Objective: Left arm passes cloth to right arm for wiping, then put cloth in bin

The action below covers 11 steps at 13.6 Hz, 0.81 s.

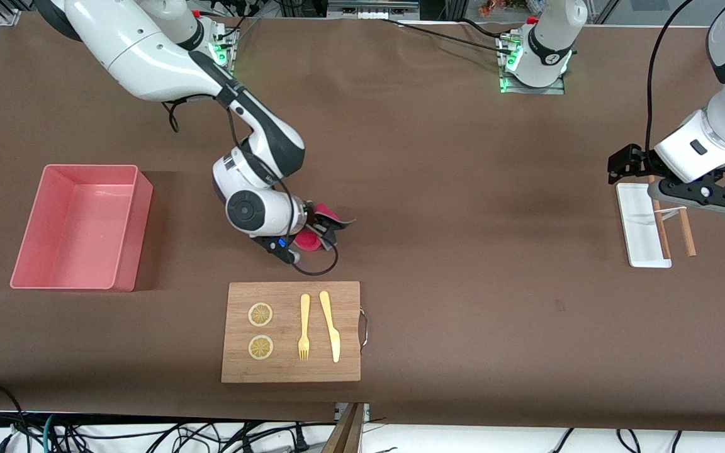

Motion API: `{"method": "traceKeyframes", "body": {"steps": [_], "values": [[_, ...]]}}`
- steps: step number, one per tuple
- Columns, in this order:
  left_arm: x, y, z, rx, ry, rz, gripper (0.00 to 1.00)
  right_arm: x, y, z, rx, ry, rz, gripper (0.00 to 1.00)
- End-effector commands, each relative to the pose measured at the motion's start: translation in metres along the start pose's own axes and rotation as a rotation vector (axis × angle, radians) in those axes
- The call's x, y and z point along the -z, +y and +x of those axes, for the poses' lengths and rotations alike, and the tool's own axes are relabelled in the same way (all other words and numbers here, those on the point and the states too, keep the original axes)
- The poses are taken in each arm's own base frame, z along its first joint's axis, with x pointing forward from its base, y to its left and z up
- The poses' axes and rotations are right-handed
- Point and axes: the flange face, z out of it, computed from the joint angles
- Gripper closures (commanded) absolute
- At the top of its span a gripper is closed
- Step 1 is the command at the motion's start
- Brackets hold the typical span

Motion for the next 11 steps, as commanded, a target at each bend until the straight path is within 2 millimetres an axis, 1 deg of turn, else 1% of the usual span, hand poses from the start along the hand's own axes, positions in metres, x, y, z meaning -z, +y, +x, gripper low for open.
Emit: {"method": "traceKeyframes", "body": {"steps": [1,4,7,8,11], "values": [[0.015,-0.003,-0.002,0.015,0.027,-0.016,0.0,0.013,0.027,0.022,0.085,0.01,-0.094,1.0],[0.016,-0.006,-0.004,0.018,0.019,-0.012,0.0,0.028,0.059,0.05,0.141,0.003,-0.155,1.0],[0.023,-0.008,-0.011,0.022,0.007,-0.006,0.0,0.034,0.098,0.091,0.209,-0.005,-0.207,1.0],[0.024,-0.01,-0.013,0.017,-0.001,0.018,0.0,0.04,0.109,0.101,0.235,-0.003,-0.216,1.0],[0.022,-0.005,-0.012,0.003,-0.007,0.036,0.0,0.051,0.137,0.124,0.285,-0.013,-0.243,1.0]]}}
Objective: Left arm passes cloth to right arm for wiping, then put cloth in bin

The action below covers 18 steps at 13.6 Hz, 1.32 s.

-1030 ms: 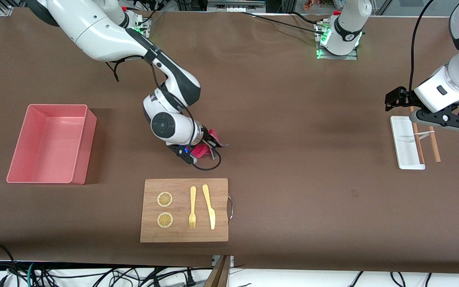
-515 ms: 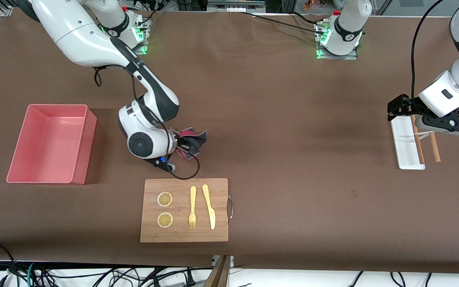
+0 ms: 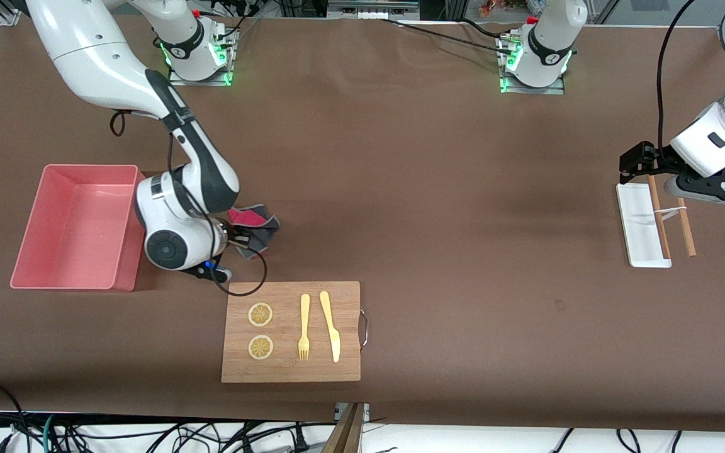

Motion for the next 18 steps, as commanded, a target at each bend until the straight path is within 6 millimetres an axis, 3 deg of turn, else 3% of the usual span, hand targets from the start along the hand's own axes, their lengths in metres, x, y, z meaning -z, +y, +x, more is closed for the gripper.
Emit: {"method": "traceKeyframes", "body": {"steps": [1,4,7,8,11,15,18], "values": [[0.007,0.003,-0.002,-0.013,-0.007,0.023,0.0,0.011,0.025,0.004,0.059,0.0,-0.034,1.0],[0.007,0.003,-0.002,-0.009,-0.007,0.021,0.0,0.03,0.035,0.003,0.076,0.011,-0.033,1.0],[0.007,0.004,-0.001,-0.012,-0.005,0.018,0.0,0.081,0.043,-0.015,0.079,0.029,-0.031,1.0],[0.006,0.004,-0.001,-0.014,-0.007,0.018,0.0,0.111,0.048,-0.022,0.076,0.014,-0.038,1.0],[0.005,0.004,0.0,-0.012,-0.007,0.013,0.0,0.169,0.066,-0.044,0.106,-0.076,-0.074,1.0],[0.004,0.0,-0.001,-0.004,-0.009,0.009,0.0,0.222,0.12,-0.056,0.165,-0.142,-0.087,1.0],[0.008,0.002,-0.002,-0.009,-0.005,0.017,0.0,0.243,0.189,-0.053,0.252,-0.182,-0.083,1.0]]}}
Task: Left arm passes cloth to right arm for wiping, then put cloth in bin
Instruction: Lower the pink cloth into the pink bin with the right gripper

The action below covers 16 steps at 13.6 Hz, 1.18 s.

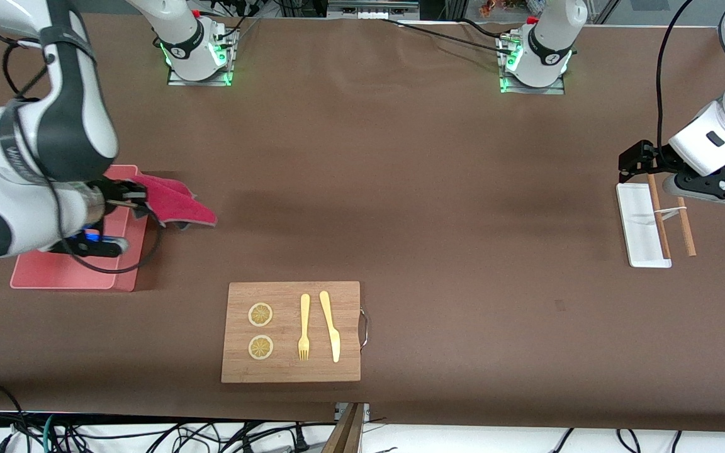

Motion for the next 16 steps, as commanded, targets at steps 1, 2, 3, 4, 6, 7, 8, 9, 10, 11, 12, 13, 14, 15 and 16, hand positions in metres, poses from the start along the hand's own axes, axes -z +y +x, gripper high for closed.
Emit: {"method": "traceKeyframes", "body": {"steps": [1,2,3,4,6,7,8,9,10,11,12,13,14,15,16], "values": [[0.008,0.0,-0.002,-0.006,-0.003,0.017,0.0,0.011,0.065,-0.009,0.081,-0.019,0.003,1.0],[0.008,-0.002,-0.003,-0.007,-0.003,0.015,0.0,0.01,0.085,-0.011,0.088,-0.03,0.003,1.0],[0.008,-0.003,-0.003,-0.008,-0.003,0.012,0.0,0.008,0.107,-0.012,0.094,-0.039,0.006,1.0],[0.008,-0.002,-0.003,-0.007,-0.001,0.011,0.0,0.007,0.133,-0.015,0.114,-0.041,0.011,1.0],[0.008,-0.002,-0.003,-0.008,-0.001,0.011,0.0,-0.003,0.182,-0.013,0.155,-0.045,0.015,1.0],[0.007,-0.002,-0.002,-0.01,-0.004,0.01,0.0,-0.011,0.2,-0.008,0.162,-0.049,0.014,1.0],[0.008,-0.002,-0.003,-0.011,-0.001,0.011,0.0,-0.018,0.212,-0.003,0.172,-0.048,0.011,1.0],[0.008,-0.002,-0.003,-0.011,-0.001,0.011,0.0,-0.029,0.22,0.003,0.179,-0.05,0.013,1.0],[0.008,-0.002,-0.002,-0.011,-0.001,0.009,0.0,-0.038,0.225,0.011,0.181,-0.037,0.008,1.0],[0.008,-0.002,-0.002,-0.01,-0.001,0.009,0.0,-0.049,0.231,0.02,0.178,-0.022,0.003,1.0],[0.008,-0.002,-0.002,-0.01,-0.001,0.009,0.0,-0.064,0.234,0.031,0.178,-0.018,0.004,1.0],[0.008,-0.002,-0.003,-0.01,-0.002,0.009,0.0,-0.075,0.236,0.041,0.179,-0.013,0.005,1.0],[0.007,-0.002,-0.002,-0.01,-0.004,0.009,0.0,-0.085,0.235,0.051,0.178,-0.007,0.001,1.0],[0.008,-0.002,-0.002,-0.01,-0.001,0.009,0.0,-0.095,0.234,0.061,0.181,-0.001,-0.002,1.0],[0.008,-0.002,-0.003,-0.01,-0.002,0.009,0.0,-0.108,0.233,0.072,0.186,0.008,0.002,1.0]]}}
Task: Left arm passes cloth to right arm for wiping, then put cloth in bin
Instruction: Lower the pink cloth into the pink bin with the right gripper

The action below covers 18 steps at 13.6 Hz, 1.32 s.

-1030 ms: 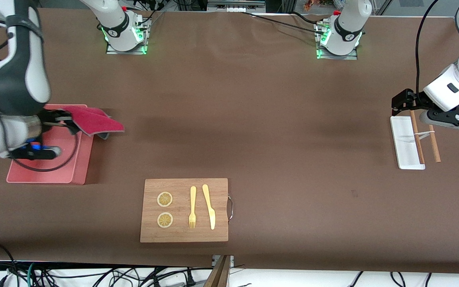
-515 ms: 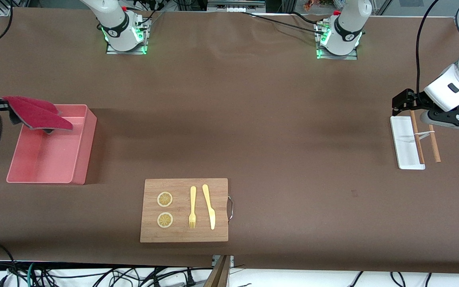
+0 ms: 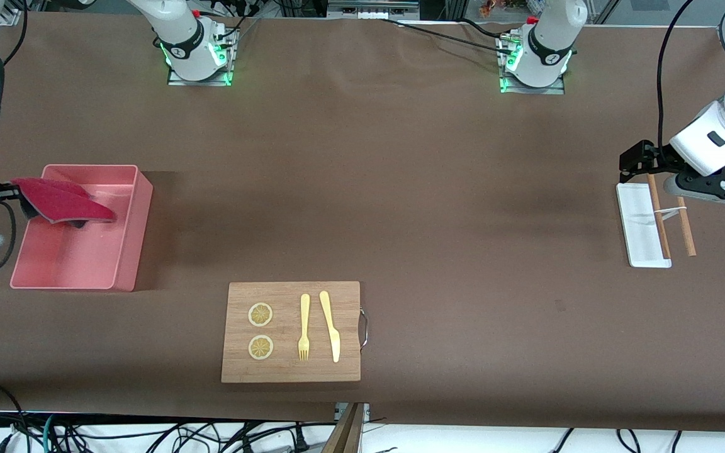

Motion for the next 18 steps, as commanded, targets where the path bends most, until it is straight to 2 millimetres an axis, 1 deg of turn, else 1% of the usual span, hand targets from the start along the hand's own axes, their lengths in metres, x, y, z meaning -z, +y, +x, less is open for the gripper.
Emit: {"method": "traceKeyframes", "body": {"steps": [1,4,6,8,9,10,13,14,15,16,17,18], "values": [[0.008,-0.001,-0.002,-0.011,-0.003,0.009,0.0,-0.036,0.002,0.024,0.024,0.014,0.006,1.0],[0.007,-0.001,-0.002,-0.011,-0.004,0.009,0.0,-0.075,0.002,0.046,0.031,0.059,0.022,1.0],[0.007,-0.001,-0.002,-0.011,-0.003,0.009,0.0,-0.097,-0.002,0.065,0.037,0.081,0.021,1.0],[0.007,-0.001,-0.002,-0.011,-0.004,0.009,0.0,-0.117,-0.005,0.078,0.034,0.107,0.052,1.0],[0.007,-0.001,-0.002,-0.011,-0.003,0.009,0.0,-0.125,-0.007,0.083,0.037,0.114,0.049,1.0],[0.007,-0.001,-0.002,-0.011,-0.003,0.009,0.0,-0.13,-0.018,0.09,0.05,0.125,0.051,1.0],[0.007,-0.001,-0.002,-0.011,-0.003,0.009,0.0,-0.149,-0.023,0.099,0.041,0.143,0.071,1.0],[0.007,-0.001,-0.002,-0.011,-0.003,0.009,0.0,-0.15,-0.025,0.1,0.038,0.146,0.084,0.87],[0.007,-0.001,-0.002,-0.011,-0.003,0.009,0.0,-0.146,-0.026,0.099,0.04,0.146,0.086,0.36],[0.007,-0.001,-0.002,-0.011,-0.003,0.009,0.0,-0.14,-0.025,0.096,0.044,0.149,0.095,0.0],[0.007,-0.001,-0.002,-0.011,-0.003,0.009,0.0,-0.131,-0.026,0.09,0.045,0.143,0.104,0.0],[0.007,-0.001,-0.002,-0.011,-0.003,0.009,0.0,-0.116,-0.028,0.087,0.049,0.143,0.109,0.0]]}}
